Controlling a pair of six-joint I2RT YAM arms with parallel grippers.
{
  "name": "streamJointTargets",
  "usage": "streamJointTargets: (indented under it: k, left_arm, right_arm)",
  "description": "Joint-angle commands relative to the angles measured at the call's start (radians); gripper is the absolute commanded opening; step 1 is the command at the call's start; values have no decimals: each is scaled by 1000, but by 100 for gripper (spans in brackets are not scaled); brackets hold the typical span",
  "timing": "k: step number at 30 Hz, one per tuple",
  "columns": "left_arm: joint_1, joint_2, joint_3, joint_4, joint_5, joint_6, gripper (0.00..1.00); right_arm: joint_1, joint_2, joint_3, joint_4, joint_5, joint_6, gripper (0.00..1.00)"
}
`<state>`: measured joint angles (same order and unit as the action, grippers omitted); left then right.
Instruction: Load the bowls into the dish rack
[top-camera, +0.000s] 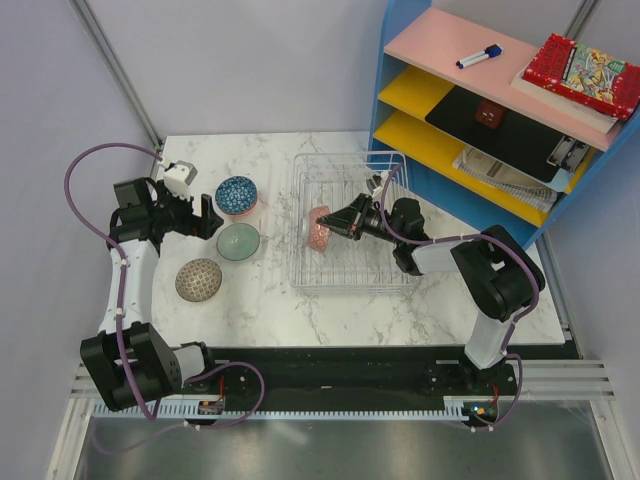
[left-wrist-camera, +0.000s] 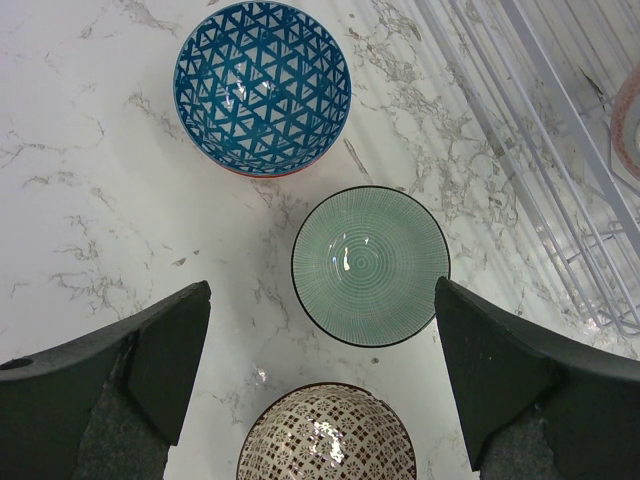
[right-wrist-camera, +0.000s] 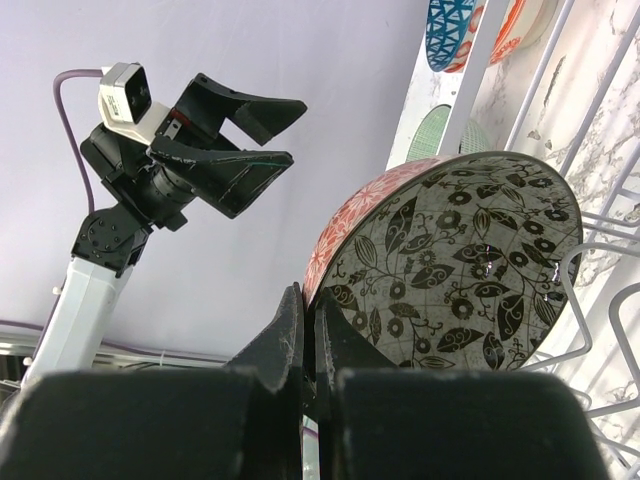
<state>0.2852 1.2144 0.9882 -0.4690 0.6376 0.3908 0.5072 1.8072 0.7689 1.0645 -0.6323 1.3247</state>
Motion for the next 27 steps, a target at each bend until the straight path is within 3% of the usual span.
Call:
streamJointTargets:
  k: [1,27]
  left_arm:
    - [5,-13,33,17,10,31,100]
    - [5,-16,18,15,10,51,100]
  right_arm:
    - [2,12,-22,-80,36,-70,0]
    - [11,46,-16,-250,106,-185,0]
